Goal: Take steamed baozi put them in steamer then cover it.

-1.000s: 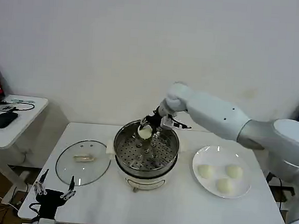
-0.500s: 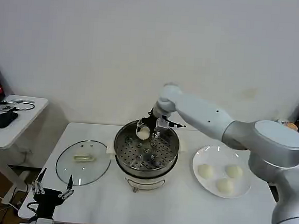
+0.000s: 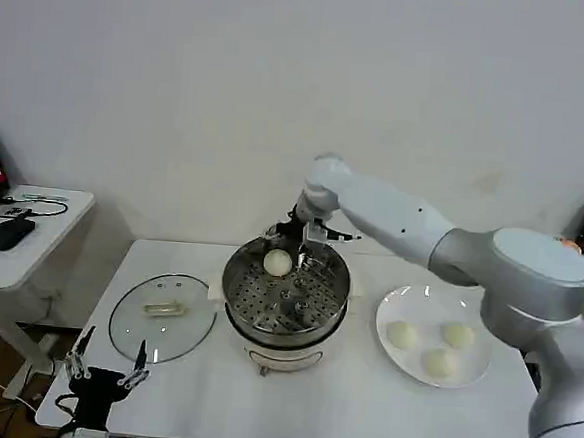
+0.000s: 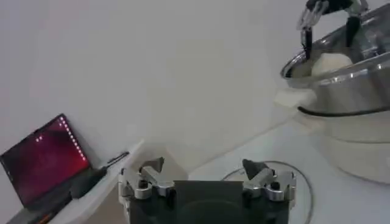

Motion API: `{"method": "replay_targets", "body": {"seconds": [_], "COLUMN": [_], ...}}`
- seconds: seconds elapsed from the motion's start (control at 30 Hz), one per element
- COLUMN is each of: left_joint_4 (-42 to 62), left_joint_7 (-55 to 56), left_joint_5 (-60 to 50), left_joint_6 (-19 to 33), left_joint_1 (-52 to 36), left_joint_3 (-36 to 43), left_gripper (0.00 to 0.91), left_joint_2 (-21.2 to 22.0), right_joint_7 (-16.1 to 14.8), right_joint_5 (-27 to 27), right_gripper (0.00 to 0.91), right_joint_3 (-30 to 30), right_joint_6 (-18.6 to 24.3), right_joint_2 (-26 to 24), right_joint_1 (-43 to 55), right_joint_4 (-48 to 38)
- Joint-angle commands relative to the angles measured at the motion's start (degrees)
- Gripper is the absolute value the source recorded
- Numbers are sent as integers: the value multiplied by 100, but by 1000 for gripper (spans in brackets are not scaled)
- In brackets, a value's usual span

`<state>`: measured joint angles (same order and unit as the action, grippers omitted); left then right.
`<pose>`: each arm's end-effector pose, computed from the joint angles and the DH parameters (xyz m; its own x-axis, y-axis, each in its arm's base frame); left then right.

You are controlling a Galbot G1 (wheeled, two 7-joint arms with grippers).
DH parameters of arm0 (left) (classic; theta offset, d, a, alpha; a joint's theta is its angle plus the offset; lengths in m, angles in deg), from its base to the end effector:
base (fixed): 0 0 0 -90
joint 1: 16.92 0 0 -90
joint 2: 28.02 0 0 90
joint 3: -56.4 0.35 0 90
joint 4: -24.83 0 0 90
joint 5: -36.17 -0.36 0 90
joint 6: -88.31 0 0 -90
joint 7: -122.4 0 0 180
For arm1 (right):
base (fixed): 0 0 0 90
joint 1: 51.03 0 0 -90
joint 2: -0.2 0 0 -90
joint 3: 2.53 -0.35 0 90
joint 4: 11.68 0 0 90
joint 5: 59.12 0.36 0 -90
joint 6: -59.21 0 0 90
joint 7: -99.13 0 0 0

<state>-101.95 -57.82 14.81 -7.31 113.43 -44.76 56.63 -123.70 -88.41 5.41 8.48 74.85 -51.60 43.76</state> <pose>0.1323 0.0681 -0.2812 -0.9809 -0.1470 0.1277 -0.0560 0.8411 0.5380 0.6117 0.1364 -0.0470 -0.3477 -0.3070 0.8859 0.0535 -0.9498 -0.3081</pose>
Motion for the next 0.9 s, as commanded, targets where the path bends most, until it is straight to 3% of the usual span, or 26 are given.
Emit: {"method": "replay_targets", "body": {"seconds": [0.03, 0.23, 0.33, 0.5, 0.63, 0.67, 0.73, 0.9], "left_joint_4": [-36, -1, 2, 36, 115, 142, 192, 241], "left_joint_7": [-12, -30, -33, -38, -30, -29, -26, -29], "left_joint_5": [-7, -83, -158, -229, -249, -248, -244, -257], "left_joint_6": [-15, -16, -14, -11, 11, 17, 33, 35], "left_joint_1": [13, 35, 16, -38, -55, -55, -55, -69], "left_joint_3": [59, 287, 416, 553, 570, 565, 549, 531], "left_gripper": [907, 907, 907, 907, 907, 907, 907, 907], "left_joint_2": [-27, -152, -179, -223, -279, -292, -313, -319], "right_joint_7": [-553, -772, -734, -802, -783, -783, -749, -821], "right_joint_5": [1316, 2231, 2299, 2225, 2208, 2208, 2246, 2357], "right_gripper": [907, 907, 907, 907, 907, 907, 907, 907], "right_joint_3": [446, 729, 758, 457, 228, 228, 71, -387], "right_joint_6": [-1115, -2236, -2872, -3264, -3705, -3705, -4134, -4491], "right_joint_2": [-824, -2310, -3255, -4397, -4869, -4869, -5043, -5138], "right_joint_1": [850, 1247, 1198, 641, 133, 133, -300, -1109], "right_joint_4": [1192, 2276, 2747, 3074, 3161, 3161, 3259, 3345]}}
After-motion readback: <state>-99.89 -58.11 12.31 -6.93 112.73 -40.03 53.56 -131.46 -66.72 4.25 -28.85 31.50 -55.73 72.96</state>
